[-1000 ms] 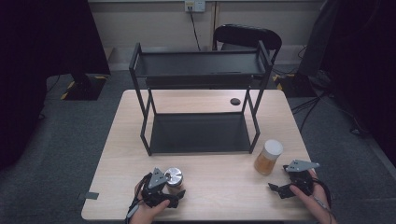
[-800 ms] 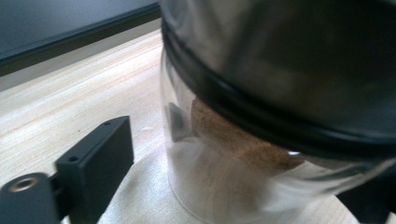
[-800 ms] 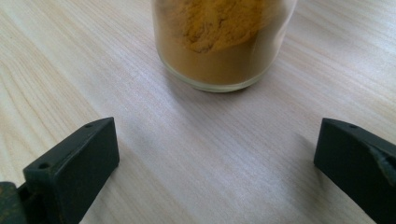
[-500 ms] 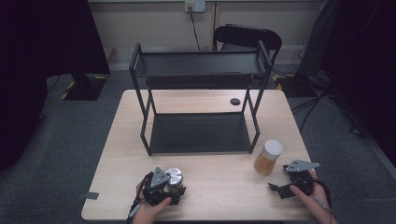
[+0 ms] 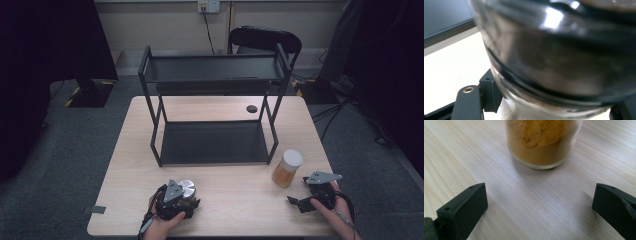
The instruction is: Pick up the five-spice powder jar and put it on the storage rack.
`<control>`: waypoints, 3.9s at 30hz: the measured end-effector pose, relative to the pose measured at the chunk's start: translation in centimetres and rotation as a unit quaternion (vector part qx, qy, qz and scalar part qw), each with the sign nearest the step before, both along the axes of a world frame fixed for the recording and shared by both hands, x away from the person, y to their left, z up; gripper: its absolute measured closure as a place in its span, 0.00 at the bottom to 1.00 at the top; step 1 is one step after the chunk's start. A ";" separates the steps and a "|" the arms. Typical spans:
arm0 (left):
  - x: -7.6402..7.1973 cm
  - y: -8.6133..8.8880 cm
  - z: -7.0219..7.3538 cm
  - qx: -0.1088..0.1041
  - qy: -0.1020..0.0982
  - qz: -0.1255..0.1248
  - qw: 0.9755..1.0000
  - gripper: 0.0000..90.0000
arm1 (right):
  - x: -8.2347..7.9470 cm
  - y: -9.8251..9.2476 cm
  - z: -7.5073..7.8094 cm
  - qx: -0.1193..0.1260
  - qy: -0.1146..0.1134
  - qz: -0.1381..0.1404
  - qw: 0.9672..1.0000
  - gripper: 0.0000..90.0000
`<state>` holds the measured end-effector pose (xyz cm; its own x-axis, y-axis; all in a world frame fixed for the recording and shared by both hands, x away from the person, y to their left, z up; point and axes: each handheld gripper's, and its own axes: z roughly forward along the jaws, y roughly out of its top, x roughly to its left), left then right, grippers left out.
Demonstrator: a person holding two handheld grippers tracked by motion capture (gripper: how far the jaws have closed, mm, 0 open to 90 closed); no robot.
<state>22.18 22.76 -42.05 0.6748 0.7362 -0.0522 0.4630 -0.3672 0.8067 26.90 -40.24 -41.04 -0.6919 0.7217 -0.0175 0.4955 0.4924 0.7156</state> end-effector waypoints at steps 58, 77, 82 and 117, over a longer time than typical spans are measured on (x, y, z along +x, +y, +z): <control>6.9 -3.7 3.4 -0.040 0.010 0.024 0.999 0.35 | 0.0 0.0 0.0 0.000 0.000 0.000 1.000 0.00; 9.0 -4.1 6.5 -0.037 -0.001 0.052 0.998 0.35 | 0.0 0.0 0.0 0.000 0.000 0.000 1.000 0.00; 9.4 -3.9 7.6 -0.039 -0.003 0.055 0.998 0.35 | 0.0 0.0 0.0 0.000 0.000 0.000 1.000 0.00; 12.1 -3.9 17.0 0.003 -0.003 0.055 0.998 0.35 | 0.0 0.0 0.0 0.000 0.000 0.000 1.000 0.00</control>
